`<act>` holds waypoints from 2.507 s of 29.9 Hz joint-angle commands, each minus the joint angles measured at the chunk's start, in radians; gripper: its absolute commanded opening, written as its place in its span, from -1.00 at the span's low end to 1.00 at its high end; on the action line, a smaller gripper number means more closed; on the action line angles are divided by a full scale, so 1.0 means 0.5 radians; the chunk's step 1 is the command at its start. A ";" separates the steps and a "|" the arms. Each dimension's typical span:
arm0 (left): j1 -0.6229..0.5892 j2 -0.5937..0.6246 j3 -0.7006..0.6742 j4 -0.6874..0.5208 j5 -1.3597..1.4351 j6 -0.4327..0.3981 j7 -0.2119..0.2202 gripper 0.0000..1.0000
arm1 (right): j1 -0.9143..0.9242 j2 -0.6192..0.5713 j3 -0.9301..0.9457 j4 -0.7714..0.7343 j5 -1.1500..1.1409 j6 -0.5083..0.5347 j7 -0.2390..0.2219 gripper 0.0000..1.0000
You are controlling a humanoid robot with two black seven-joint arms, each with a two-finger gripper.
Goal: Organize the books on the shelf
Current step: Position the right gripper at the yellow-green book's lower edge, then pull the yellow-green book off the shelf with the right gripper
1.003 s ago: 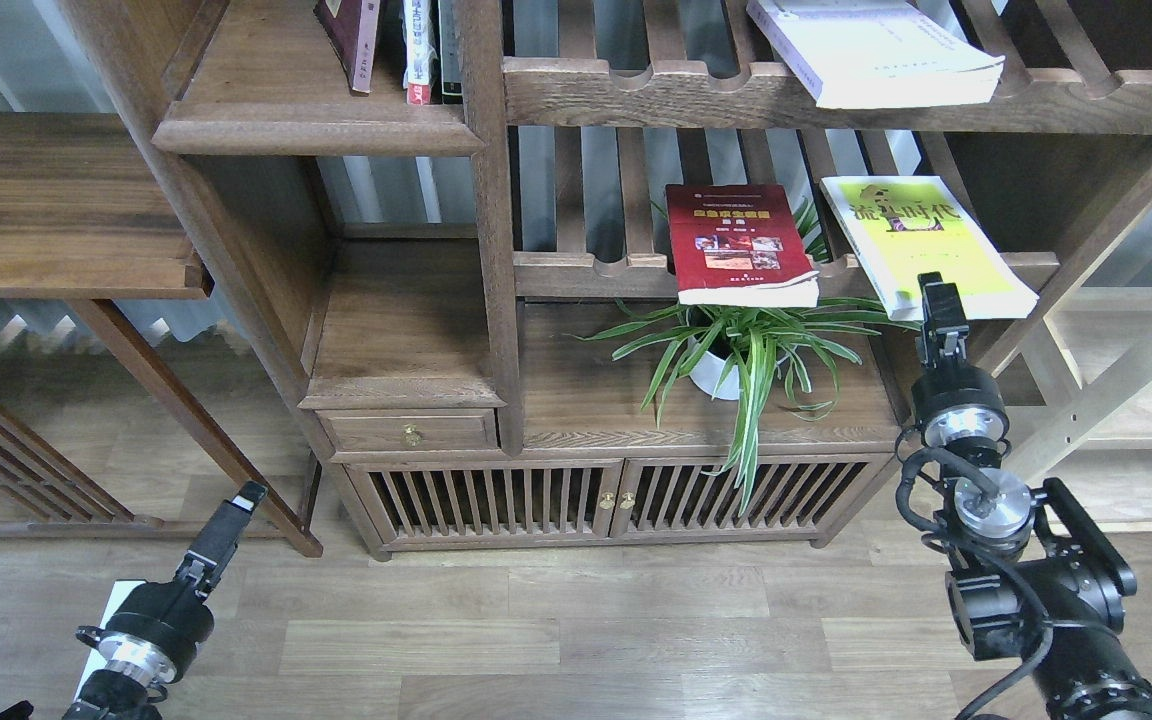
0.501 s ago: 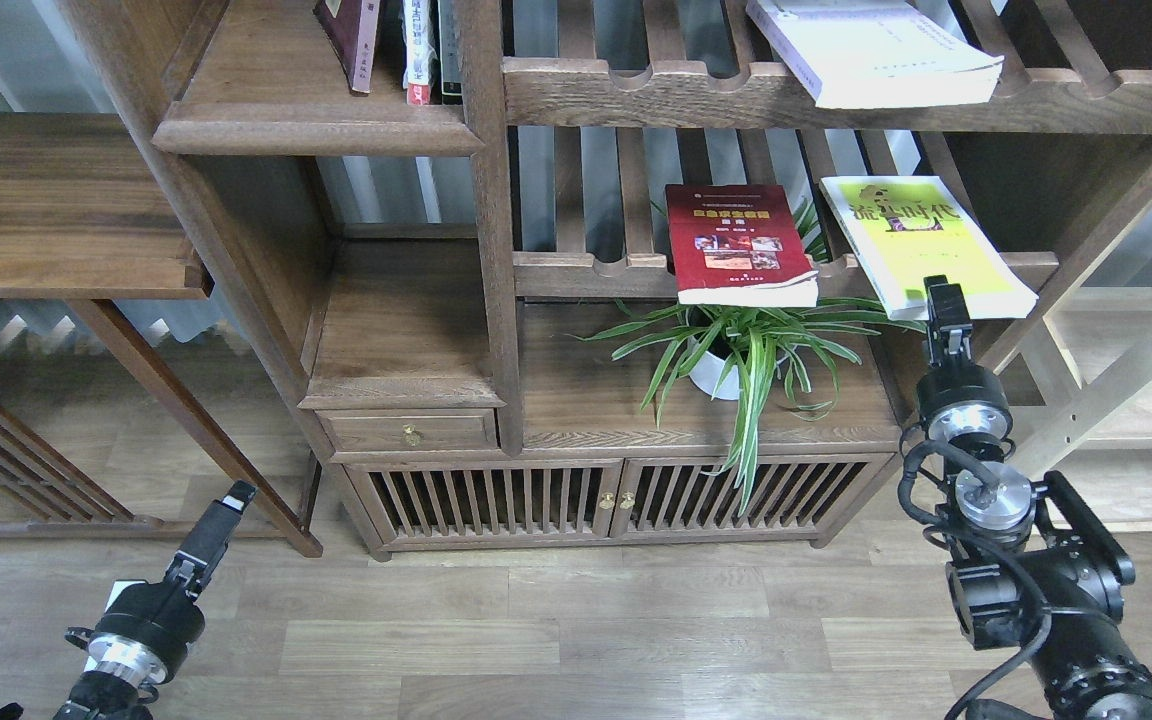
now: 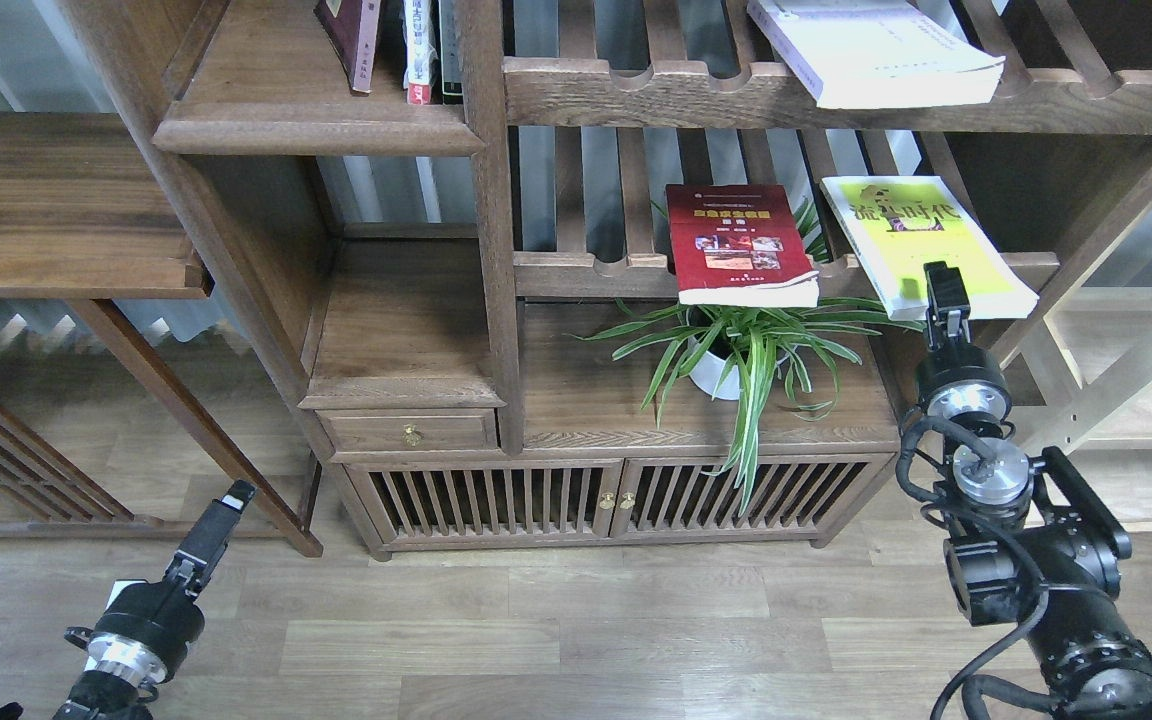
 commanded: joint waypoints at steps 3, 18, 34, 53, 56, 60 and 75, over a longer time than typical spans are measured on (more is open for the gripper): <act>0.004 0.006 -0.013 0.001 0.000 0.000 -0.001 0.99 | 0.005 0.000 0.000 -0.012 0.000 -0.006 0.000 0.59; 0.004 0.006 -0.016 -0.002 0.000 0.000 0.002 0.99 | 0.057 -0.003 0.003 -0.077 0.000 -0.018 0.021 0.33; 0.010 0.021 -0.016 -0.002 0.000 0.000 0.002 0.99 | 0.054 -0.009 0.003 -0.080 0.003 -0.018 0.033 -0.19; 0.007 0.018 -0.037 0.002 0.000 0.000 0.002 0.99 | 0.014 -0.012 -0.015 -0.061 0.015 0.031 0.003 -0.45; 0.004 0.018 -0.037 0.002 0.000 0.000 0.002 0.99 | 0.008 -0.012 -0.028 -0.058 0.025 0.065 -0.013 -0.45; 0.004 0.018 -0.037 0.002 0.000 0.000 0.002 0.99 | 0.014 -0.006 -0.028 -0.061 0.028 0.074 -0.019 -0.53; 0.001 -0.003 -0.037 0.002 0.003 0.000 0.011 0.99 | -0.111 -0.009 -0.034 -0.055 0.043 0.319 -0.028 -0.73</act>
